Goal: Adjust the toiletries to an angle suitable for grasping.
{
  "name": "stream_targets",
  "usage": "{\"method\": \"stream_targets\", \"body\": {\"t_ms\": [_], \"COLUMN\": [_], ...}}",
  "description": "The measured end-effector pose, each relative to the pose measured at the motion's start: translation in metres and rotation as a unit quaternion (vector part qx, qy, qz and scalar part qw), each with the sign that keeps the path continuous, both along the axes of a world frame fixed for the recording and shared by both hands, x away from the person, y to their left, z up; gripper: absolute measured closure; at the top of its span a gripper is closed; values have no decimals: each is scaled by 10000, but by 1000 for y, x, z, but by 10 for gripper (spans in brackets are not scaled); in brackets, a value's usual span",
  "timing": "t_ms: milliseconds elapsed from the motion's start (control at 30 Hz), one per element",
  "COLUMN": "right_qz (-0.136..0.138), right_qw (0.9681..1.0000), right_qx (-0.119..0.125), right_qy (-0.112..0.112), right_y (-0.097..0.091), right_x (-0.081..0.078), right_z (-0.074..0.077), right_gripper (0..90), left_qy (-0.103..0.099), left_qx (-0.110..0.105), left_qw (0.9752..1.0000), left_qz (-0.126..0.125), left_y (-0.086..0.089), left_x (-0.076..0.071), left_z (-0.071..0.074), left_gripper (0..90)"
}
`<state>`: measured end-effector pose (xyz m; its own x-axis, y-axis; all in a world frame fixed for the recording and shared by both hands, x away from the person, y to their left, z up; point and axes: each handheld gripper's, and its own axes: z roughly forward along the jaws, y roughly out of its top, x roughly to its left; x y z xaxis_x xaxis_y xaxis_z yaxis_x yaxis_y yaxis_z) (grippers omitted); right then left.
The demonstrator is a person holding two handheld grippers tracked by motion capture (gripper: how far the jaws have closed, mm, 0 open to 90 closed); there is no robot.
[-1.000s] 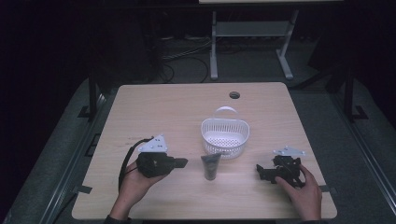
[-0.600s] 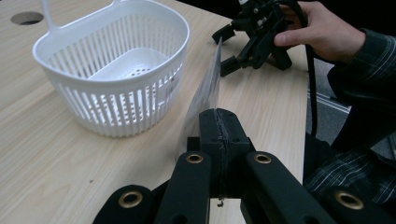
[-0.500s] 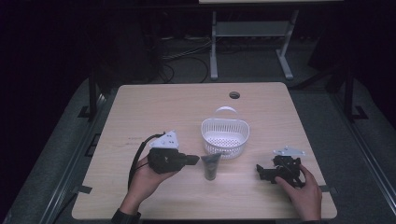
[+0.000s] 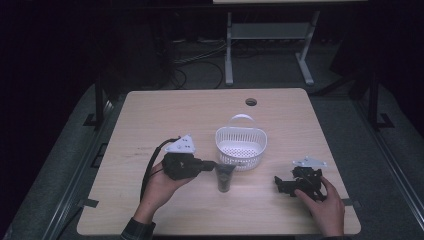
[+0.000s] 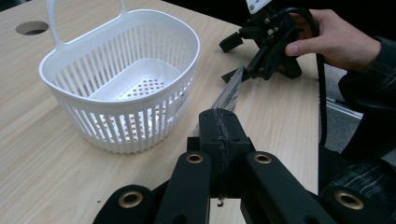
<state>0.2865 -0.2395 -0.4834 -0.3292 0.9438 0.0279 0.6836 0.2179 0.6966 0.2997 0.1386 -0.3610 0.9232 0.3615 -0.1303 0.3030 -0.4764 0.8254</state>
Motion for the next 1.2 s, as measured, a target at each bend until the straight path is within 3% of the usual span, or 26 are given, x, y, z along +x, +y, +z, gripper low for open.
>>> {"method": "stream_targets", "body": {"t_ms": [967, 1200], "right_qz": [1, 7], "right_qw": [10000, 10000], "right_qx": [-2, 4], "right_qy": [-2, 0], "right_y": [0, 0], "right_x": [0, 0], "right_z": [0, 0], "right_gripper": [0, 0], "left_qy": [-195, -189], "left_qx": [284, 267], "left_qw": [9993, 9993], "left_qz": [168, 202], "left_y": [-10, -10], "left_x": [20, 25], "left_z": [-1, -3], "left_gripper": [897, 897]}}
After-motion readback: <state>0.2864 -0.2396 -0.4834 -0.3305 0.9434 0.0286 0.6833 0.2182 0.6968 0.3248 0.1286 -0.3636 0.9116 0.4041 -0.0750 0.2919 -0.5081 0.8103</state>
